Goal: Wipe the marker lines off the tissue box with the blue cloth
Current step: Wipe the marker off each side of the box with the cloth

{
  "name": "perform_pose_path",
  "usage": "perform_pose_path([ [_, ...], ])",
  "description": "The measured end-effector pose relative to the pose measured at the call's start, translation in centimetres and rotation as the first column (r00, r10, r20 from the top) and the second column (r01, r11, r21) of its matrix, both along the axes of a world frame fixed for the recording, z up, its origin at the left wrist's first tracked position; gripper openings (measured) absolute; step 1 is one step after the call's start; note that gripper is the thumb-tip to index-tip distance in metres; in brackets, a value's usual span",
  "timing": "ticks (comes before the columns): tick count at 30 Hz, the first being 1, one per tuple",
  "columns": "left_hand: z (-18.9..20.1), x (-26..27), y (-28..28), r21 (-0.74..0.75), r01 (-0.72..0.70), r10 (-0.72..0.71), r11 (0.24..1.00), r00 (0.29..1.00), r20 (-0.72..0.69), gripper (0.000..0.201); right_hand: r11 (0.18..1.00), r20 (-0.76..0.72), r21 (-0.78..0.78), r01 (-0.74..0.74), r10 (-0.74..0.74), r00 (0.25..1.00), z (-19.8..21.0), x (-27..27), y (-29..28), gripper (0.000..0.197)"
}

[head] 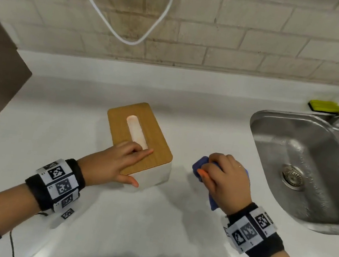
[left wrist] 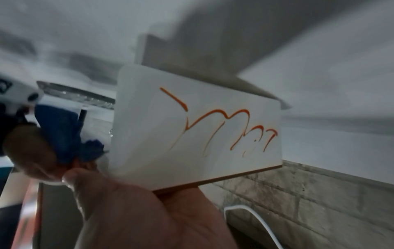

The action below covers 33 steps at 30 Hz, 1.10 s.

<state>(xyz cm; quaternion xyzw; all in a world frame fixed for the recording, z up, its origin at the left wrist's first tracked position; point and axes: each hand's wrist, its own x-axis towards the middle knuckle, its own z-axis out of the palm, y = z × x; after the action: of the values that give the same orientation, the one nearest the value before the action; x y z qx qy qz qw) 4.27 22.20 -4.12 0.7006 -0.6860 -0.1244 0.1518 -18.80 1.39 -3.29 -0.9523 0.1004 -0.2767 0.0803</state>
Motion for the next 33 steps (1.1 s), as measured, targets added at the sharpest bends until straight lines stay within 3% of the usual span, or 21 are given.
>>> perform_pose_path([
  [2, -0.7, -0.1, 1.2, 0.056, 0.003, -0.007, 0.998, 0.998, 0.065, 0.073, 0.997, -0.038, 0.079, 0.026, -0.023, 0.999, 0.6, 0.1, 0.3, 0.054],
  [5, -0.7, 0.2, 3.2, 0.055, -0.055, 0.047, 0.997, 0.991, 0.126, 0.061, 0.979, -0.118, 0.182, 0.089, -0.068, 0.991, 0.9, 0.6, 1.0, 0.039],
  [8, 0.7, -0.5, 4.7, 0.002, -0.272, 0.272, 0.962, 0.961, 0.051, 0.064, 0.89, -0.259, 0.436, 0.13, -0.014, 0.966, 0.9, 0.8, 1.8, 0.04],
  [10, 1.1, -1.6, 4.5, -0.007, -0.469, 0.468, 0.883, 0.881, 0.076, 0.076, 0.811, -0.35, 0.569, 0.135, 0.09, 0.932, 0.9, 0.8, 1.8, 0.055],
  [13, 0.7, -3.9, 3.0, -0.014, -0.686, 0.668, 0.728, 0.704, 0.241, 0.093, 0.789, -0.446, 0.6, 0.134, 0.191, 0.875, 0.6, 1.3, 1.5, 0.065],
  [17, -1.5, -5.8, 1.9, -0.061, -0.765, 0.744, 0.641, 0.599, 0.297, 0.088, 0.691, -0.437, 0.695, 0.2, 0.185, 0.88, 0.2, 1.5, 0.8, 0.053],
  [20, -2.5, -6.1, 1.9, -0.112, -0.788, 0.781, 0.605, 0.561, 0.273, 0.073, 0.687, -0.394, 0.689, 0.232, 0.087, 0.915, -0.4, 1.4, 0.4, 0.038],
  [23, -3.0, -6.0, 1.7, -0.129, -0.793, 0.801, 0.596, 0.574, 0.17, 0.064, 0.576, -0.291, 0.769, 0.278, -0.071, 0.954, -1.0, 1.5, 0.5, 0.011],
  [26, -2.6, -5.1, 2.9, -0.207, -0.787, 0.808, 0.581, 0.589, 0.024, 0.059, 0.423, -0.146, 0.886, 0.19, -0.134, 0.98, -1.2, 2.0, 1.6, 0.008],
  [29, -1.8, -3.0, 5.1, -0.216, -0.783, 0.732, 0.584, 0.623, -0.277, 0.048, 0.407, 0.0, 0.91, 0.085, -0.203, 0.979, -0.3, 3.2, 2.7, 0.022],
  [31, -1.3, -1.1, 6.8, -0.185, -0.754, 0.608, 0.63, 0.628, -0.487, 0.04, 0.39, 0.103, 0.921, 0.007, -0.262, 0.96, 0.6, 4.7, 3.7, 0.03],
  [33, -1.0, 0.4, 8.5, -0.133, -0.699, 0.505, 0.703, 0.622, -0.598, 0.039, 0.382, 0.202, 0.921, -0.08, -0.289, 0.936, 1.3, 6.6, 4.9, 0.028],
])
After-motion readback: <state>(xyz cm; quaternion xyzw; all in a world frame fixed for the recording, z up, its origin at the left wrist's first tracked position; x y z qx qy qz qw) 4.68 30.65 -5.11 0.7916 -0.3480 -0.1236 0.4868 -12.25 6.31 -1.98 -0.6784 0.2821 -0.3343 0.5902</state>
